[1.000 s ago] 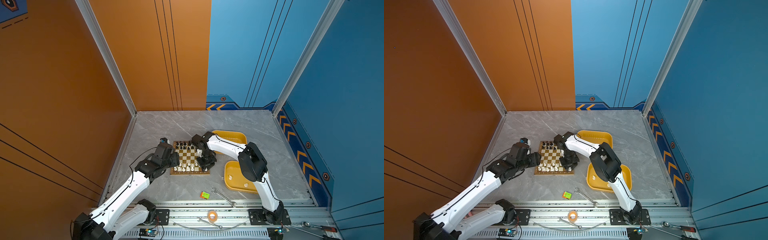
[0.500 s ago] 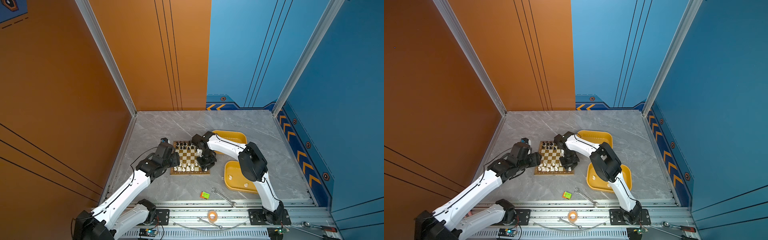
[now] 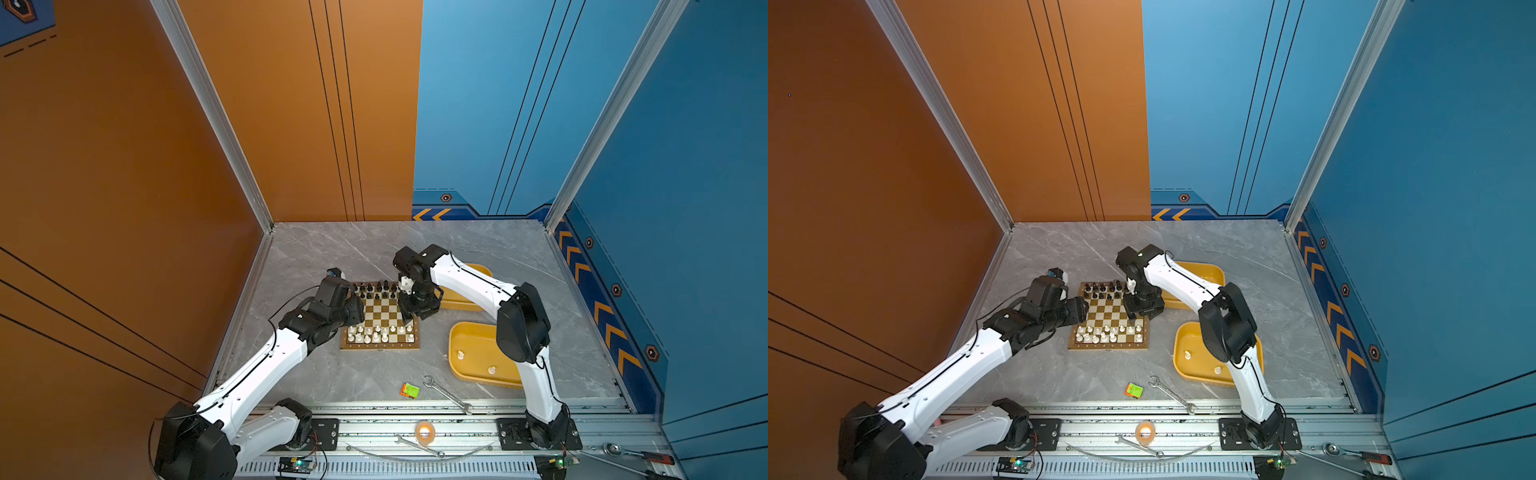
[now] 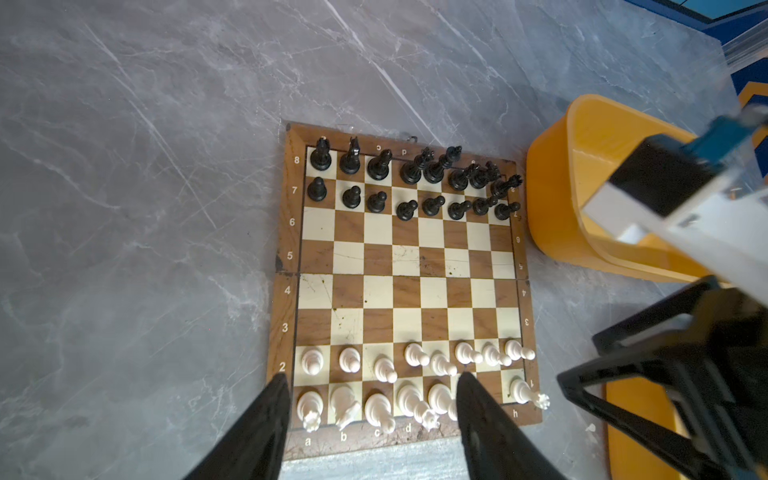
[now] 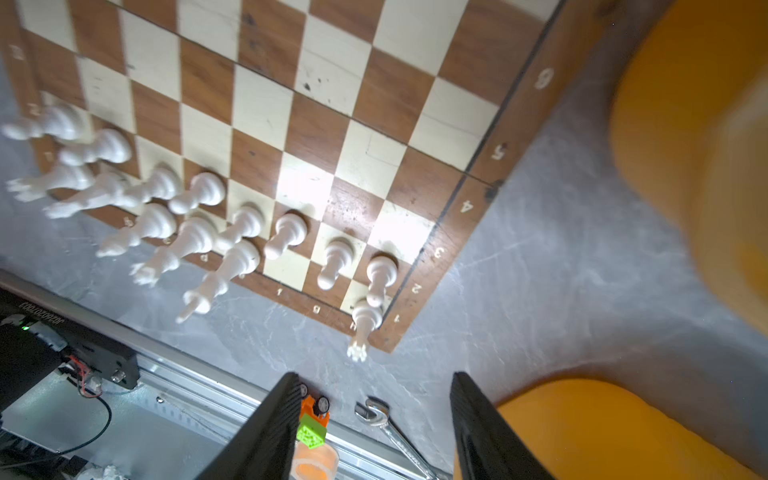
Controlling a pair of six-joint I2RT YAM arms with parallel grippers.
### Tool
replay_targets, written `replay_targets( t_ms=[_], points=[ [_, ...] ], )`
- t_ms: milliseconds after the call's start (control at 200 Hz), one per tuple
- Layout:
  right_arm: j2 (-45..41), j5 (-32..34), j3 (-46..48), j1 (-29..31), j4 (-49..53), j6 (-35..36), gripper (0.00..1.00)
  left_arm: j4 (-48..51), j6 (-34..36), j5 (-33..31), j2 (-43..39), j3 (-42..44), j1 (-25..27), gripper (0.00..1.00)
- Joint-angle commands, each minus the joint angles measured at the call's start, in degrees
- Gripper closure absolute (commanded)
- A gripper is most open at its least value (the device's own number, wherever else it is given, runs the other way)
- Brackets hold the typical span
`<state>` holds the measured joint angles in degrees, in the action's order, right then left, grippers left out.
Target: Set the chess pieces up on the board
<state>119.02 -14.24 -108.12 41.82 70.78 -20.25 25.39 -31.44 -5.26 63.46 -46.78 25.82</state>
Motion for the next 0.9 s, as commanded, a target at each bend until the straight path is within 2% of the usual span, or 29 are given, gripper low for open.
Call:
replay_targets(
  t_ms=[0, 105, 376, 551, 666, 701, 896],
  points=[
    [-7.0, 5.2, 4.4, -3.2, 3.0, 1.1, 0.48, -2.9, 1.7, 1.7, 2.2, -3.1, 0.2, 0.35],
    [-12.6, 7.3, 14.5, -6.0, 1.0, 0.8, 0.57, -3.7, 2.7, 1.9, 5.7, -6.1, 1.5, 0.34],
    [-24.7, 8.4, 35.2, -8.8, -5.3, -0.3, 0.6, -4.4, 3.9, 2.0, 15.2, -15.3, 7.6, 0.34],
    [-26.5, 7.1, 41.0, -8.3, -9.4, -0.7, 0.59, -4.2, 3.8, 1.0, 19.1, -18.6, 11.2, 0.34],
    [-26.2, 6.3, 43.0, -8.1, -11.8, 0.1, 0.5, -4.3, 3.0, -0.4, 19.6, -19.1, 12.6, 0.34],
    [-25.7, 6.1, 43.4, -8.0, -12.6, 0.5, 0.49, -4.3, 2.8, -0.8, 19.6, -18.9, 13.1, 0.34],
    [-24.4, 6.0, 45.3, -6.7, -14.3, 1.9, 0.57, -3.2, 1.1, -3.2, 18.2, -18.0, 14.5, 0.34]
  ],
)
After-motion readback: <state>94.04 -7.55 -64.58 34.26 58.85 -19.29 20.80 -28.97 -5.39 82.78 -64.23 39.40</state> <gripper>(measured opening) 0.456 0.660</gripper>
